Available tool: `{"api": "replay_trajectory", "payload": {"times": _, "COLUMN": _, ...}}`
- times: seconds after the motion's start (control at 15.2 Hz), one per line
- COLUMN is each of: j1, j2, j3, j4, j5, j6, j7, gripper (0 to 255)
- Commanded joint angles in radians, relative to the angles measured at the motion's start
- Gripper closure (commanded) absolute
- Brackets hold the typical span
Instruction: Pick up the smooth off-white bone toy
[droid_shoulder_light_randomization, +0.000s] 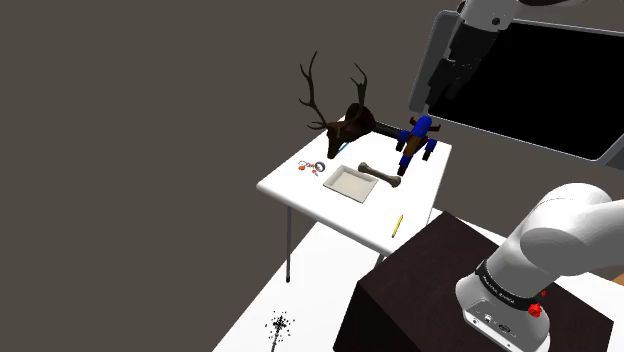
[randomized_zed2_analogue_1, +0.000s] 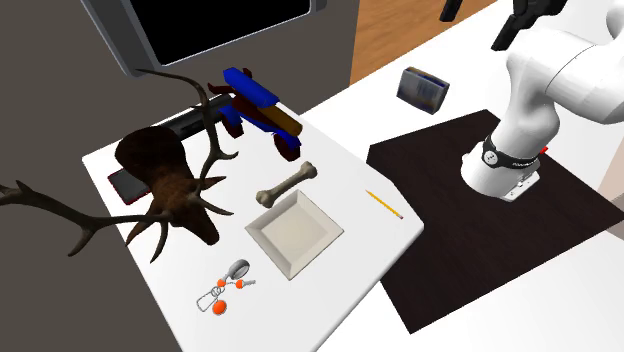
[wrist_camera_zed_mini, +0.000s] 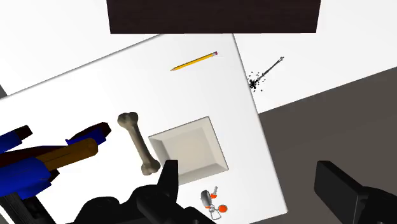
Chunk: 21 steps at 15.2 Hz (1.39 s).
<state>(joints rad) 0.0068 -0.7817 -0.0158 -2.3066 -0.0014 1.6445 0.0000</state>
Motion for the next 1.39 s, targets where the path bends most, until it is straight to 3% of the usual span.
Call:
{"api": "replay_trajectory", "payload": {"times": 0.0, "j1": 0.000, "j2": 0.000, "j3": 0.000, "j4": 0.000, "j5": 0.000, "j6": 0.000, "j7": 0.000, "gripper": 0}}
{"api": "replay_trajectory", "payload": {"times": 0.66, "j1": -0.009, "j2": 0.178, "j3": -0.114, "j4": -0.146, "j5": -0.065, "j6": 0.303, "j7": -0.175, "gripper": 0}}
{"api": "replay_trajectory", "payload": {"times": 1.32, "j1": -0.005, "j2": 0.493, "j3": -0.226, "j4": -0.150, "j5": -0.075, "j6": 0.605, "j7": -0.360, "gripper": 0}}
